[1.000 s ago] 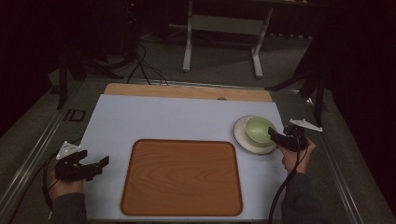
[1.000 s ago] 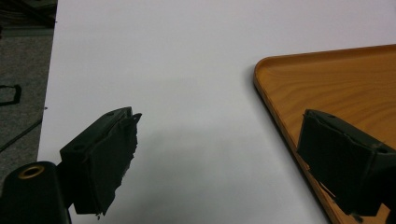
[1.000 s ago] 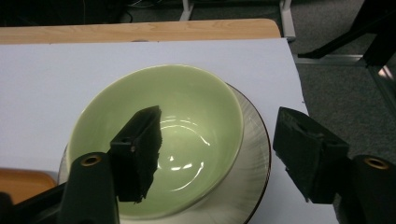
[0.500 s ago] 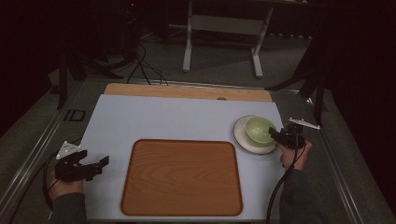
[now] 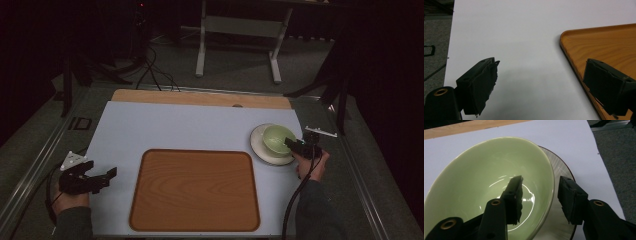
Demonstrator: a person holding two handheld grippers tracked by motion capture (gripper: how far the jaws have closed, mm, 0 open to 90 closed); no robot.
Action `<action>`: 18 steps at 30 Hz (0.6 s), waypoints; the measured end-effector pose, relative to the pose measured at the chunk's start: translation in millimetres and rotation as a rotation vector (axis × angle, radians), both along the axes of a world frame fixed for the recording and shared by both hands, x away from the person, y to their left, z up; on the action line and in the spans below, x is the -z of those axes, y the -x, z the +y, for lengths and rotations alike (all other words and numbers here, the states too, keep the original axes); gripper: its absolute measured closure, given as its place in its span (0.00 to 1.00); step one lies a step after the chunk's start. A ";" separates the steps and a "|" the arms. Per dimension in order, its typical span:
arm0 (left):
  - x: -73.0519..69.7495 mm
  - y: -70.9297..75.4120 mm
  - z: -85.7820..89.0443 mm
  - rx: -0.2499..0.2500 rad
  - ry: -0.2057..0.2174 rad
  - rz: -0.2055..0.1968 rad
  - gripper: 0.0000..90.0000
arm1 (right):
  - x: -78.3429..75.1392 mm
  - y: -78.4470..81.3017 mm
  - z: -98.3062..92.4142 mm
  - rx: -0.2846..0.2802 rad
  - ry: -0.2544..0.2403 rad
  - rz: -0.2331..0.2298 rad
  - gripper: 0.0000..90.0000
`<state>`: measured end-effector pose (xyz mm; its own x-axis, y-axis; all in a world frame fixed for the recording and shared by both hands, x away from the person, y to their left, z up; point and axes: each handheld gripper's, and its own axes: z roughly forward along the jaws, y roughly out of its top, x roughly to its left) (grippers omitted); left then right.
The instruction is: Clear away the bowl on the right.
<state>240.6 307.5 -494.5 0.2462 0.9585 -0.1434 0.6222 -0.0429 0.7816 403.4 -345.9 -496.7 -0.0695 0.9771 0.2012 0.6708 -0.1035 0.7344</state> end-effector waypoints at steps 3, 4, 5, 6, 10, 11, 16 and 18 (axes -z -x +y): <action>0.0 0.0 0.0 -0.001 0.000 0.000 0.13 | 1.5 -1.3 -0.7 -0.016 -0.004 0.011 0.65; 0.0 0.0 -0.1 0.000 -0.001 0.001 0.13 | 4.0 -3.1 -0.8 -0.040 -0.014 0.032 0.67; 0.1 -0.1 -0.1 0.000 -0.001 0.001 0.13 | 4.6 -3.6 -0.9 -0.046 -0.019 0.036 0.68; 0.0 -0.1 -0.1 0.000 -0.002 0.001 0.13 | 5.0 -4.0 -1.0 -0.043 -0.019 0.041 0.69; 0.1 -0.2 -0.1 -0.001 -0.001 0.001 0.13 | 4.9 -4.4 -1.3 -0.033 -0.024 0.048 0.72; 0.1 -0.2 -0.1 0.000 -0.002 0.001 0.13 | 4.1 -5.3 -2.1 -0.023 -0.025 0.061 0.77; 0.1 -0.4 -0.5 0.000 -0.003 0.002 0.13 | 3.2 -7.0 -1.6 -0.019 -0.006 0.079 0.82; 0.2 -0.4 -0.6 0.001 -0.003 0.002 0.13 | 3.7 -8.1 -1.2 -0.017 -0.009 0.087 0.82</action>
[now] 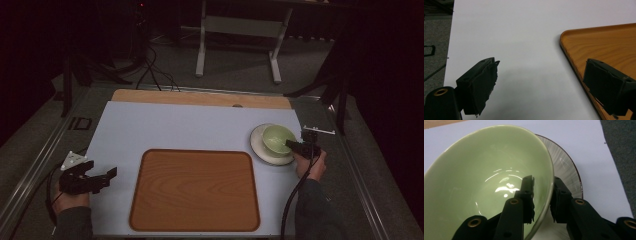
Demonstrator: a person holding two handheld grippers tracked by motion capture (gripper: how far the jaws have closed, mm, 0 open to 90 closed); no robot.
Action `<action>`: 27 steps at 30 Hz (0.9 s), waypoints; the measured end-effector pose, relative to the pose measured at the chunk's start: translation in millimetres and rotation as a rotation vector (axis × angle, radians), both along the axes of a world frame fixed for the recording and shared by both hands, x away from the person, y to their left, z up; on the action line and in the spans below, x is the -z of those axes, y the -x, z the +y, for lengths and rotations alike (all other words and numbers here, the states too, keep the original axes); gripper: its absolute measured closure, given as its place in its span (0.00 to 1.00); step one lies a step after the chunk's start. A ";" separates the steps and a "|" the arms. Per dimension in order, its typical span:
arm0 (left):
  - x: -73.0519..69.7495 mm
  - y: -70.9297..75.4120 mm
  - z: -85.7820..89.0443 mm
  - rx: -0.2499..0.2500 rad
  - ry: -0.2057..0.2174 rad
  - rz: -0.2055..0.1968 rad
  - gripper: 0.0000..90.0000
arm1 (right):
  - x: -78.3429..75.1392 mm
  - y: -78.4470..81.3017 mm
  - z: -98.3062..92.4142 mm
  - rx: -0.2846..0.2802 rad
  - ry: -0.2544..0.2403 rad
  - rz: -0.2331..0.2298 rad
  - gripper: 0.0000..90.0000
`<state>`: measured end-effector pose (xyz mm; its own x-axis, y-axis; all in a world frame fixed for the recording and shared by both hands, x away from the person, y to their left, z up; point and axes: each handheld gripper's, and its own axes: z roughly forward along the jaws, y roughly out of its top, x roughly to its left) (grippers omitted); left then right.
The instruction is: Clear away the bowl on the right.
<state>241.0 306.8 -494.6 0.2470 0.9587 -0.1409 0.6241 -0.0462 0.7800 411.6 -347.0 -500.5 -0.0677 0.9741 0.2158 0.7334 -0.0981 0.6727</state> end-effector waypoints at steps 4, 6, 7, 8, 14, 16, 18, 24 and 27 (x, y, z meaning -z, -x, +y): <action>-0.1 0.1 0.1 -0.001 -0.001 -0.001 0.13 | 2.4 -4.2 4.3 0.013 0.014 0.030 0.82; 0.0 0.1 0.3 -0.001 0.000 -0.002 0.13 | 2.7 -6.0 4.6 0.019 -0.005 0.041 0.82; 0.0 0.2 0.4 -0.001 0.000 -0.001 0.13 | 2.5 -6.7 4.6 0.022 -0.013 0.048 0.82; -0.1 0.3 0.5 -0.002 0.002 -0.002 0.13 | 2.4 -7.4 4.2 0.028 -0.025 0.058 0.82; -0.2 0.7 0.6 -0.006 0.004 -0.004 0.13 | 1.9 -7.5 1.1 0.047 -0.070 0.084 0.91; -0.2 0.6 0.6 -0.006 0.004 -0.004 0.13 | 1.9 -7.1 0.4 0.047 -0.076 0.087 0.91; -0.2 0.6 0.6 -0.005 0.004 -0.004 0.13 | 2.8 -6.0 -1.2 0.058 -0.096 0.085 0.91; -0.2 0.6 0.5 -0.005 0.004 -0.004 0.13 | 3.6 -1.9 -6.2 0.088 -0.157 0.079 0.91; -0.2 0.6 0.5 -0.006 0.005 -0.004 0.13 | 3.4 -0.4 -7.9 0.084 -0.172 0.072 0.91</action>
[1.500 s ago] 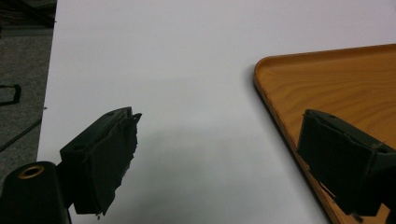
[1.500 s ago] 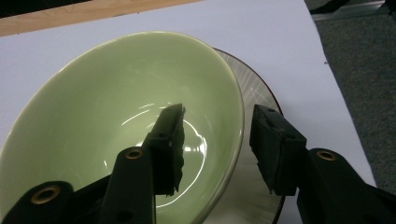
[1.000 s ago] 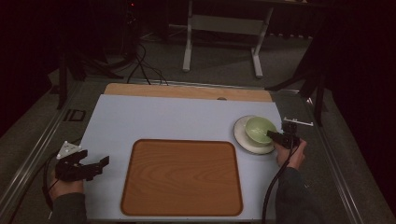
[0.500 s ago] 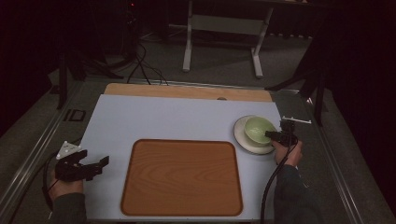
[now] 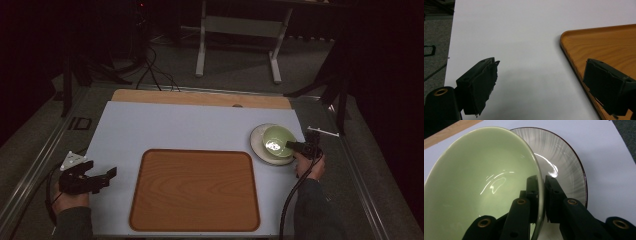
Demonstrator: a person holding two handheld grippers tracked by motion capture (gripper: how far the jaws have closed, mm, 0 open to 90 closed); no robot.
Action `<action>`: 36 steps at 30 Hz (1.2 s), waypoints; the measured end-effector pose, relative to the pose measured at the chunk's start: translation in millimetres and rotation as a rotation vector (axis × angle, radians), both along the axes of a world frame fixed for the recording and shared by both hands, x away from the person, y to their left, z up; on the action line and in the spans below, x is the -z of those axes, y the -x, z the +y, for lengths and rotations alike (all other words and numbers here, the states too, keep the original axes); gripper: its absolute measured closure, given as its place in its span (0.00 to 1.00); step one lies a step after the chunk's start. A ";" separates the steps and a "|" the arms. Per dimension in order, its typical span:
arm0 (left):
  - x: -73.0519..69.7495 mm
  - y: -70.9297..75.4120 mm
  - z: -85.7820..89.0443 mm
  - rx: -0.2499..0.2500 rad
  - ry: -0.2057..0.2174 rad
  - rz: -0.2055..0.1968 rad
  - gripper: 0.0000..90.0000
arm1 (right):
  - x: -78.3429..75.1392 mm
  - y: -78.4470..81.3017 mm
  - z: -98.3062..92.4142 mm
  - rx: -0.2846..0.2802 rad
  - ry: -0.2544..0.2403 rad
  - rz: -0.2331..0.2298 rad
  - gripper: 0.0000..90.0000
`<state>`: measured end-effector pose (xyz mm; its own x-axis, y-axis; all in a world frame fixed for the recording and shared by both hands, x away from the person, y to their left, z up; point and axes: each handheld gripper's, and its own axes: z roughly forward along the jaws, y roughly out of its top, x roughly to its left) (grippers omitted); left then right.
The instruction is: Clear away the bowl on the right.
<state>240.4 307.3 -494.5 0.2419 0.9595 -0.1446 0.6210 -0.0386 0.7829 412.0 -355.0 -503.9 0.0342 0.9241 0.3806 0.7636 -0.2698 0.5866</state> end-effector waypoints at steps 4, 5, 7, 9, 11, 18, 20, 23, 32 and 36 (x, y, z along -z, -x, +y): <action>0.1 0.0 0.1 -0.001 0.001 0.000 0.13 | -1.4 1.8 0.5 -0.001 0.003 -0.007 0.91; 0.0 0.0 0.1 -0.001 0.002 0.000 0.13 | -1.7 2.2 0.9 -0.002 0.008 -0.009 0.91; 0.0 0.0 0.1 0.000 0.002 -0.001 0.13 | -2.0 3.3 1.8 -0.005 0.011 -0.012 0.91; 0.1 0.0 0.2 0.000 0.002 0.000 0.13 | -1.6 4.6 2.7 -0.005 0.013 -0.020 0.91; 0.0 0.1 0.3 0.000 0.003 -0.001 0.13 | -1.4 6.0 3.4 -0.003 0.012 -0.026 0.91; 0.3 0.0 0.5 -0.002 0.004 -0.001 0.13 | -5.8 13.7 3.9 0.003 0.002 -0.060 0.92; 0.2 0.2 0.4 -0.001 0.003 -0.002 0.13 | -8.5 16.2 4.1 0.001 -0.001 -0.071 0.92; 0.3 0.2 0.6 -0.003 0.004 -0.002 0.13 | -12.4 19.4 4.3 -0.004 0.004 -0.083 0.92; 0.3 0.2 0.3 -0.002 0.004 -0.003 0.13 | -18.9 30.3 6.9 -0.025 -0.011 -0.107 0.92; 0.1 0.5 0.6 -0.003 0.005 -0.005 0.13 | -18.9 34.8 7.4 -0.026 -0.010 -0.115 0.92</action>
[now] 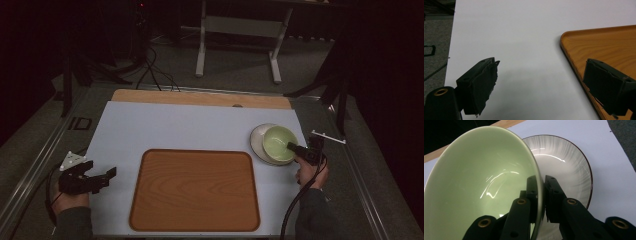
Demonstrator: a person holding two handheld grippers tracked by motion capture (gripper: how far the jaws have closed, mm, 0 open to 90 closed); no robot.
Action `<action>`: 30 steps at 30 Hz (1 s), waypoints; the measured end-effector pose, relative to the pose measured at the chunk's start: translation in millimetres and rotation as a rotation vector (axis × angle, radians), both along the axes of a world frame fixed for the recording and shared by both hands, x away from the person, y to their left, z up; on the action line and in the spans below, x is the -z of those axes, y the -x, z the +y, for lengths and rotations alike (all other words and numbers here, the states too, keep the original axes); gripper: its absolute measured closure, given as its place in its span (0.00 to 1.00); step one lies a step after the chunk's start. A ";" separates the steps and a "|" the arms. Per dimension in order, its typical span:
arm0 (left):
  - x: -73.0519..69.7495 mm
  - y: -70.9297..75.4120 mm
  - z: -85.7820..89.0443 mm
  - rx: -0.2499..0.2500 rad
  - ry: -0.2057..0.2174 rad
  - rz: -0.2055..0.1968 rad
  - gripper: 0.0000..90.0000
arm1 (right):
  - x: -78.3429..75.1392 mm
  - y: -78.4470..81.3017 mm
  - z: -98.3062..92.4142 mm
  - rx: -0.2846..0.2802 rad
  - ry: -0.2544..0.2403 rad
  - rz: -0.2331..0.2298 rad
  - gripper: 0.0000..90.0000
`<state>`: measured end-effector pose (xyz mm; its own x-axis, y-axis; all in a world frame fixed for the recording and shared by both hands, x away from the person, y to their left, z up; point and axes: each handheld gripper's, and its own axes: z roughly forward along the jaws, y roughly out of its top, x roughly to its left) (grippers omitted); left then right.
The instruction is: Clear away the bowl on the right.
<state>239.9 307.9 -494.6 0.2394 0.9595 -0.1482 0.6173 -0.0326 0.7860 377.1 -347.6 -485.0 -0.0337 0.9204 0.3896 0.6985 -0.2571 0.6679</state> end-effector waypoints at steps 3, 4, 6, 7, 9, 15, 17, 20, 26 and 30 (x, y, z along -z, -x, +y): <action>0.1 0.0 -0.2 0.000 -0.001 0.001 0.13 | -0.8 4.6 0.8 -0.008 -0.002 -0.012 0.92; 0.2 -0.1 -0.5 0.000 -0.003 0.002 0.13 | -1.2 5.7 1.1 -0.010 0.000 -0.013 0.92; 0.0 0.0 -0.5 0.001 -0.003 0.001 0.13 | -2.5 8.6 2.4 -0.016 -0.003 -0.021 0.92; 0.0 0.0 -0.5 0.001 -0.003 0.001 0.13 | -2.5 8.6 2.4 -0.016 -0.003 -0.021 0.92; 0.1 -0.1 -0.3 -0.001 -0.002 0.002 0.13 | -4.1 11.6 4.3 -0.027 0.002 -0.032 0.92; -0.2 -0.2 -0.4 0.003 -0.004 0.001 0.13 | -7.0 18.8 11.7 -0.049 0.002 -0.045 0.92; -0.4 -0.1 -0.2 0.003 -0.002 -0.001 0.13 | -7.5 20.0 13.5 -0.052 0.004 -0.048 0.92; -0.7 0.2 0.0 0.004 -0.002 -0.002 0.13 | -10.0 23.3 18.9 -0.066 -0.003 -0.057 0.92; -0.8 0.1 -0.1 0.004 -0.004 -0.002 0.13 | -14.1 28.7 27.9 -0.098 -0.011 -0.068 0.92; -0.9 0.3 -0.2 0.003 -0.004 -0.002 0.13 | -17.1 32.1 33.0 -0.114 -0.019 -0.077 0.92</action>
<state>239.5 307.8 -493.6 0.2425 0.9594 -0.1440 0.6159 -0.0375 0.7869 345.1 -314.6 -467.9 -0.1677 0.9015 0.3989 0.6707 -0.1922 0.7164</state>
